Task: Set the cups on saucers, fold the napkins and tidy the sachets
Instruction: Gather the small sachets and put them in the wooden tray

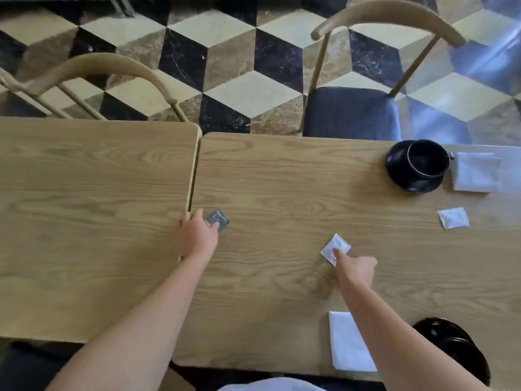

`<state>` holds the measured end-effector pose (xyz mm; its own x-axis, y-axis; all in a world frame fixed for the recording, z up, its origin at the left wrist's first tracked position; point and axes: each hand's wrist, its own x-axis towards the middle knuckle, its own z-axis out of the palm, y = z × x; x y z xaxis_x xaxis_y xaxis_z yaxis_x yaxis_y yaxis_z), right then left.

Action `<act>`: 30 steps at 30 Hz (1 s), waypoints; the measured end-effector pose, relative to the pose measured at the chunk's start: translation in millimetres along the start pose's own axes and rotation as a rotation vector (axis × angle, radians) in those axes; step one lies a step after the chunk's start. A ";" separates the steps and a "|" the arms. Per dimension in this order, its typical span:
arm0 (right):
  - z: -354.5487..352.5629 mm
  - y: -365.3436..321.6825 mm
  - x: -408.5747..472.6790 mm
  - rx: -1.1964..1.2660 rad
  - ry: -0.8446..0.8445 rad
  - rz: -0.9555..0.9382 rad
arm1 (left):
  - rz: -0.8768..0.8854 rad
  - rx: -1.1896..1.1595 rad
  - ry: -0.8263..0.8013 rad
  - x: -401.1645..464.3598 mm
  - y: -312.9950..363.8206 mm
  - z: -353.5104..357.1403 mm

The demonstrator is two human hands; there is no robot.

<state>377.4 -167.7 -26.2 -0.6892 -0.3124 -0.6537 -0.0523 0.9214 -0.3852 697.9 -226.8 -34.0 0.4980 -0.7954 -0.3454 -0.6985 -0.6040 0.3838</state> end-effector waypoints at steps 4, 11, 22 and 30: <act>5.7 3.0 3.4 0.025 -0.002 0.041 | 0.120 0.187 -0.011 15.7 4.9 6.2; 11.6 -8.0 4.1 -0.045 -0.033 -0.021 | 0.067 0.111 -0.111 19.5 12.0 8.4; -12.5 -0.3 -78.1 0.248 -0.461 -0.267 | 0.006 -0.648 -0.776 -97.9 77.0 31.7; -115.6 79.5 -117.8 0.287 -0.348 -0.273 | 0.049 -0.741 -1.170 -223.7 100.7 25.7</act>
<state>370.9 -30.9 95.6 -0.3953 -0.6352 -0.6635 0.0373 0.7107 -0.7026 503.0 -108.5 59.9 -0.4919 -0.5346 -0.6872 -0.0860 -0.7556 0.6494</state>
